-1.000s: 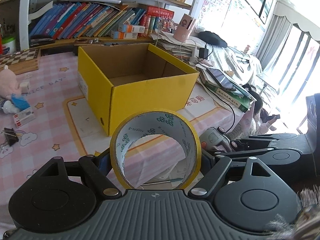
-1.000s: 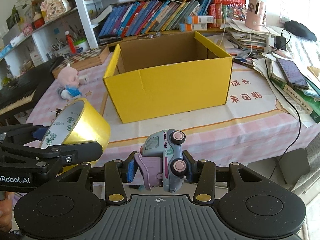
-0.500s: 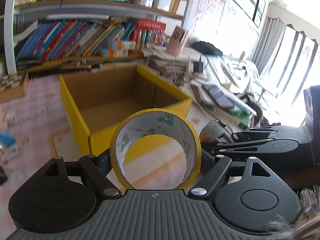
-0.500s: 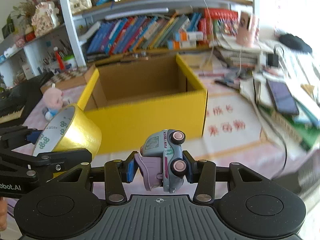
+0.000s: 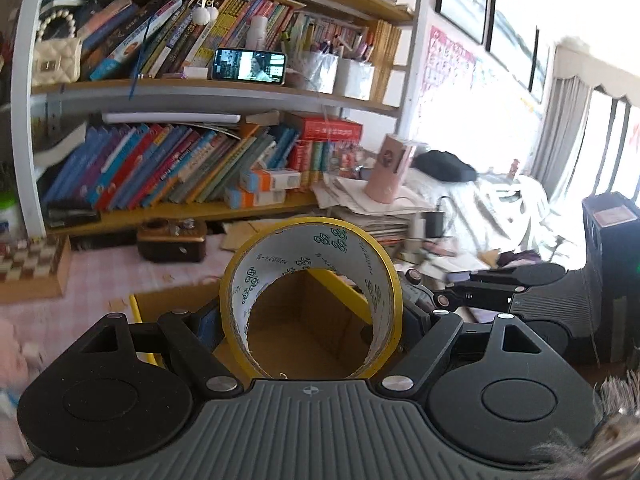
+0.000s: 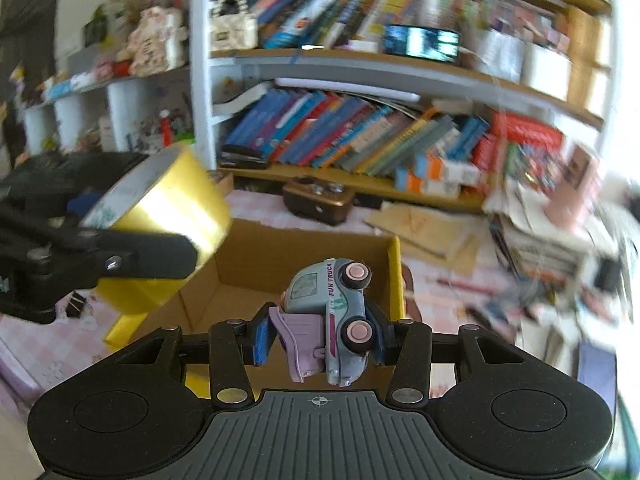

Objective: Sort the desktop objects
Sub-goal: 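Open the left tool to drop the tape roll while the right tool drops the truck into the box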

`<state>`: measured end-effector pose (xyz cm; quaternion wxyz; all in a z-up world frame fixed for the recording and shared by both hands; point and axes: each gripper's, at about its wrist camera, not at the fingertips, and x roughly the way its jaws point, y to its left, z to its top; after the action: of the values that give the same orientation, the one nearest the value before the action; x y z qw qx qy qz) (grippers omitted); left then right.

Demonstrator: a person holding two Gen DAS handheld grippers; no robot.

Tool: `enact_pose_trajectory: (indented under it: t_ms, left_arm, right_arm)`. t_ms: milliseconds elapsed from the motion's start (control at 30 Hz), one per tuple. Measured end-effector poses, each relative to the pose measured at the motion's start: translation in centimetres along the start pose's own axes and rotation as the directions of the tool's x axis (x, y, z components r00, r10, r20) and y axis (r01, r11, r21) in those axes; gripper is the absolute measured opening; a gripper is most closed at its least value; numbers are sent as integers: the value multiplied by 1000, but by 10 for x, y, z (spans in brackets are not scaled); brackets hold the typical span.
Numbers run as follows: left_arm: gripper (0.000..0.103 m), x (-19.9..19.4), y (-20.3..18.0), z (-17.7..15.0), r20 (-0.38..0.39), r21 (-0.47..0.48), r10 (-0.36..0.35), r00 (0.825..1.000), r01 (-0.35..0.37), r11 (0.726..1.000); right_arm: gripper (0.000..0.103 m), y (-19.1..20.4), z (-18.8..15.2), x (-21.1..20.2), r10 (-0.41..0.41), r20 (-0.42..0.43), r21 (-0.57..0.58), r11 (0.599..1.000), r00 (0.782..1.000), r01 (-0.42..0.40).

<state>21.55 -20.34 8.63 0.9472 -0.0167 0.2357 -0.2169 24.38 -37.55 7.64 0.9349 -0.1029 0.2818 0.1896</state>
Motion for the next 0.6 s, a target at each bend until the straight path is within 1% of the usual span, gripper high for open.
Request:
enact_pose_trajectory:
  t_ms: [67, 167, 200, 300, 367, 433, 533, 600]
  left_arm:
    - [80, 17, 5, 5, -27, -14, 4, 1000, -5, 1000]
    - [80, 45, 14, 6, -94, -22, 9, 996, -11, 1000]
    - [80, 55, 17, 5, -122, -22, 10, 992, -13, 1000]
    - [80, 81, 25, 2, -197, -40, 4, 980, -13, 999]
    - [80, 98, 29, -1, -248, -38, 6, 969, -16, 999]
    - [80, 113, 34, -4, -298, -30, 14, 954, -24, 999]
    - [80, 129, 41, -10, -355, -19, 40, 934, -50, 999]
    - [80, 136, 44, -15, -387, -8, 59, 920, -68, 998]
  right_arm:
    - [46, 0, 5, 16, 11, -16, -71, 997, 1000, -12]
    - [46, 5, 9, 44, 26, -66, -190, 981, 997, -38]
    - [46, 6, 9, 52, 35, -86, -224, 973, 996, -54]
    - [46, 15, 6, 80, 62, -159, -340, 934, 985, -114]
    - [46, 18, 3, 98, 74, -215, -382, 911, 974, -153]
    - [46, 18, 1, 116, 89, -276, -404, 893, 957, -200]
    - [46, 19, -3, 139, 80, -346, -452, 859, 935, -241]
    - [46, 17, -6, 152, 73, -384, -468, 844, 921, -262]
